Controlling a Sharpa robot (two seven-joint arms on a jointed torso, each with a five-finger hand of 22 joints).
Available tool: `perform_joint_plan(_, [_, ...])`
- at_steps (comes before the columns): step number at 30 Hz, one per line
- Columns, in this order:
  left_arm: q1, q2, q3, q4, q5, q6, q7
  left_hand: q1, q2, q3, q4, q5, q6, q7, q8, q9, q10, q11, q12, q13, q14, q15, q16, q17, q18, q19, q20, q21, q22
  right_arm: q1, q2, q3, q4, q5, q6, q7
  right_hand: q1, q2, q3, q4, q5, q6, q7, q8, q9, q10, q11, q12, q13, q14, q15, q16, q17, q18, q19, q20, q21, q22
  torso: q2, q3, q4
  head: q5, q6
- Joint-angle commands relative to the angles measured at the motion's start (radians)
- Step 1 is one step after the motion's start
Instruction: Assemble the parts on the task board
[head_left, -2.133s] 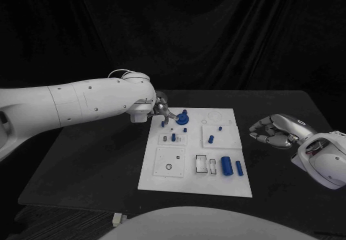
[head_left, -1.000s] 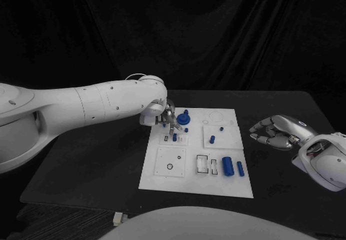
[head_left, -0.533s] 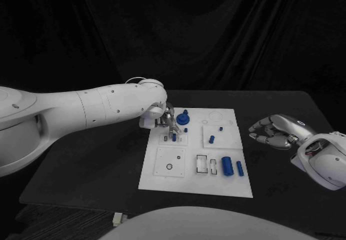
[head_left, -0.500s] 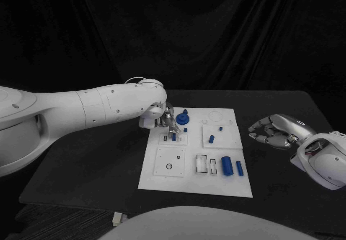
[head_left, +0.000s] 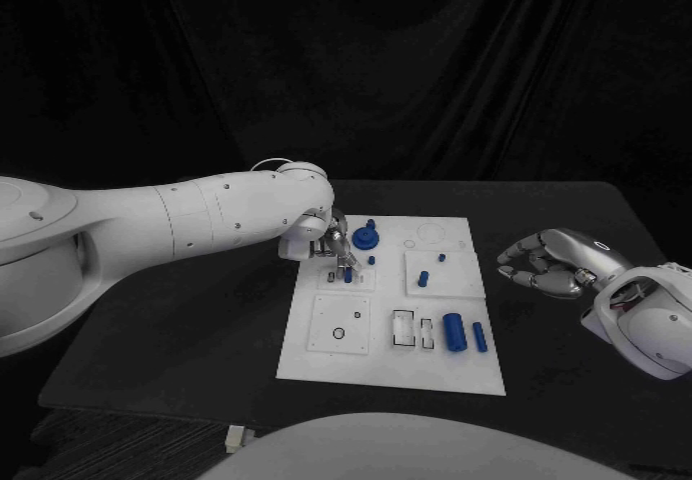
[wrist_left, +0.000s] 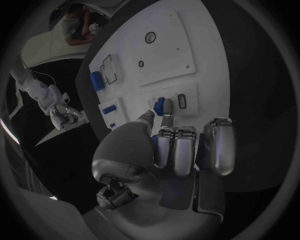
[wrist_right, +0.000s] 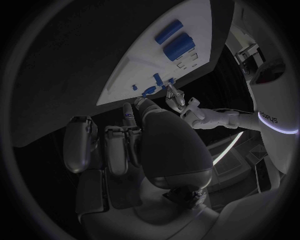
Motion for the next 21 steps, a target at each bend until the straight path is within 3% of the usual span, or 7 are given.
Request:
perform_joint_plan(1, [-0.003, 0.002, 0.001, 0.000, 0.008, 0.011, 0.004, 0.008, -0.002, 0.005, -0.011, 0.013, 0.008, 0.002, 0.003, -0.002, 0.106, 0.002, 0.004, 0.260, 0.104, 0.006, 0.003, 0.263, 0.010, -0.004, 0.002, -0.004, 0.201, -0.002, 0.001, 0.001, -0.001, -0.005, 0.001, -0.009, -0.002, -0.001, 0.006, -0.002, 0.003, 0.006, 0.001, -0.002, -0.002, 0.034, 0.000, -0.003, 0.152, 0.098, -0.003, -0.002, 0.238, 0.016, 0.002, 0.001, -0.003, 0.189, 0.000, 0.0003, 0.0001, -0.001, 0.000])
perform_joint_plan(6, [-0.005, 0.003, 0.001, -0.001, 0.008, 0.011, 0.005, 0.009, -0.003, 0.015, -0.019, 0.031, 0.008, 0.001, 0.003, -0.004, 0.106, 0.001, 0.004, 0.260, 0.104, 0.006, 0.003, 0.263, 0.010, -0.004, 0.001, -0.005, 0.201, -0.002, 0.002, 0.001, -0.001, -0.005, 0.001, -0.010, -0.002, -0.001, 0.006, -0.002, 0.003, 0.006, 0.001, -0.002, -0.002, 0.033, 0.000, -0.004, 0.151, 0.098, -0.003, -0.003, 0.237, 0.016, 0.002, 0.001, -0.003, 0.189, 0.000, -0.0001, -0.0006, -0.002, 0.000])
perform_joint_plan(12, [-0.009, 0.003, 0.001, -0.001, 0.008, 0.005, 0.009, 0.014, -0.013, 0.054, -0.051, 0.103, 0.008, -0.002, 0.003, -0.010, 0.106, -0.001, 0.004, 0.260, 0.104, 0.003, 0.003, 0.263, 0.010, -0.005, -0.001, -0.005, 0.201, -0.002, 0.004, 0.001, -0.003, -0.005, 0.000, -0.012, 0.000, -0.002, 0.008, -0.004, 0.004, 0.007, 0.001, -0.002, -0.002, 0.032, 0.000, -0.005, 0.148, 0.097, -0.003, -0.005, 0.234, 0.017, 0.001, 0.001, -0.007, 0.188, 0.000, 0.0003, 0.0010, -0.002, 0.000])
perform_joint_plan(21, [-0.012, 0.001, 0.001, 0.002, 0.008, -0.024, 0.030, 0.003, -0.049, 0.186, -0.127, 0.163, 0.012, -0.007, 0.007, -0.008, 0.106, -0.006, 0.004, 0.260, 0.104, -0.001, 0.003, 0.263, 0.010, -0.005, -0.006, -0.005, 0.201, -0.002, 0.007, 0.001, -0.007, -0.005, 0.001, -0.014, 0.003, -0.002, 0.011, -0.007, 0.005, 0.008, 0.001, -0.002, -0.002, 0.028, 0.000, -0.008, 0.143, 0.096, -0.002, -0.009, 0.229, 0.018, -0.002, 0.001, -0.014, 0.185, 0.000, 0.0002, 0.0006, -0.002, 0.000])
